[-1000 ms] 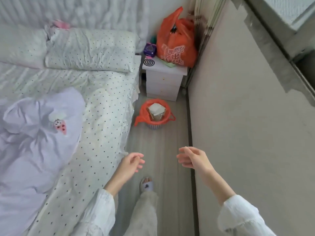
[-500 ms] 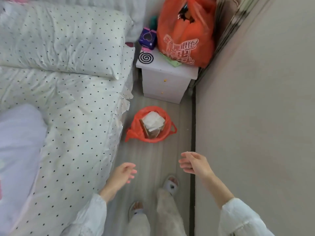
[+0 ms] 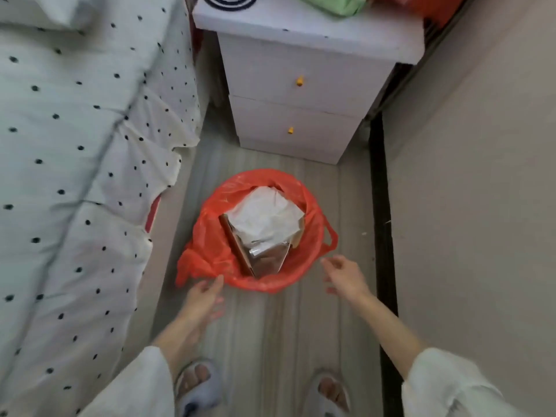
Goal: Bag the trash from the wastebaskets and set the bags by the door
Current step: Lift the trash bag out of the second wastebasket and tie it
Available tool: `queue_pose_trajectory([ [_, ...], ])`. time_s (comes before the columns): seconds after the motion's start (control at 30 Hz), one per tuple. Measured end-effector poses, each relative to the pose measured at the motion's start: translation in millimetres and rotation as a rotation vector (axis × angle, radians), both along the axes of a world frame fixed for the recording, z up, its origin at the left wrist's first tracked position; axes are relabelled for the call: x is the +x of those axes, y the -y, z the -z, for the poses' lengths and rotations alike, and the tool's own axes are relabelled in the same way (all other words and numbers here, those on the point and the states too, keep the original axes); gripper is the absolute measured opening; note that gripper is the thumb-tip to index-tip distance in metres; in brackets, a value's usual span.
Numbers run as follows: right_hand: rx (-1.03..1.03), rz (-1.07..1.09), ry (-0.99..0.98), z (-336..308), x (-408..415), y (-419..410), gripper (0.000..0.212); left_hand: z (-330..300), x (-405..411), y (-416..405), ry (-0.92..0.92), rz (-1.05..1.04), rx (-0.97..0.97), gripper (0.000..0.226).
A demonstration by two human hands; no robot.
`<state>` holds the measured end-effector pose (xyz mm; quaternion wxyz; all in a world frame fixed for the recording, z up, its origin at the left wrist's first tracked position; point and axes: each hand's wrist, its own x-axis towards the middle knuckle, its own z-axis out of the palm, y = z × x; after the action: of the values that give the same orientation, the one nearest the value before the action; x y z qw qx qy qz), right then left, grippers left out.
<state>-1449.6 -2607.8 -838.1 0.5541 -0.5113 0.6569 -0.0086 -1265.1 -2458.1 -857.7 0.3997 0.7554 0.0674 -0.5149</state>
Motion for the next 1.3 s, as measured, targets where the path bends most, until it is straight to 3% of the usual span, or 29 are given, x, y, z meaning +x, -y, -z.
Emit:
queue_pose_trajectory([
  [0.07, -0.030, 0.030, 0.046, 35, 11, 11, 0.035, 33, 11, 13, 0.022, -0.071, -0.045, 0.005],
  [0.17, -0.101, 0.031, 0.090, 74, 20, 26, 0.017, 70, 23, 30, 0.126, -0.201, -0.085, 0.019],
  [0.37, -0.285, 0.168, 0.174, 105, 17, 71, 0.002, 96, 41, 86, 0.207, -0.178, -0.274, 0.018],
  [0.57, -0.421, 0.347, 0.162, 125, -2, 104, 0.036, 103, 45, 139, 0.208, -0.216, -0.475, 0.025],
  [0.63, -0.286, 0.498, 0.202, 140, -11, 102, 0.035, 105, 50, 136, 0.181, -0.258, -0.489, 0.024],
  [0.7, -0.016, 0.605, 0.285, 157, -21, 96, 0.035, 109, 57, 126, 0.164, -0.292, -0.478, 0.021],
  [0.8, 0.288, 0.751, 0.496, 179, -26, 95, 0.064, 110, 60, 112, 0.066, -0.305, -0.508, 0.014],
  [0.83, 0.314, 0.804, 0.562, 183, -26, 98, 0.064, 108, 60, 109, 0.026, -0.305, -0.530, 0.012],
  [0.9, 0.319, 0.856, 0.708, 181, -22, 105, 0.044, 99, 60, 108, -0.030, -0.324, -0.567, 0.010],
  [1.0, 0.222, 0.893, 0.790, 167, -18, 123, 0.019, 84, 71, 114, -0.071, -0.420, -0.604, 0.009],
  [1.13, -0.019, 0.860, 0.725, 135, -23, 152, 0.020, 59, 87, 126, -0.159, -0.546, -0.694, 0.011],
  [1.17, -0.101, 0.802, 0.695, 122, -23, 157, 0.019, 49, 89, 129, -0.190, -0.517, -0.726, 0.012],
  [1.23, -0.228, 0.673, 0.672, 89, -20, 160, 0.017, 29, 92, 136, -0.279, -0.385, -0.793, 0.045],
  [1.27, -0.277, 0.615, 0.680, 71, -16, 161, 0.016, 18, 93, 140, -0.309, -0.300, -0.782, 0.048],
  [1.3, -0.324, 0.557, 0.690, 54, -11, 162, 0.015, 9, 95, 146, -0.284, -0.236, -0.748, 0.033],
])
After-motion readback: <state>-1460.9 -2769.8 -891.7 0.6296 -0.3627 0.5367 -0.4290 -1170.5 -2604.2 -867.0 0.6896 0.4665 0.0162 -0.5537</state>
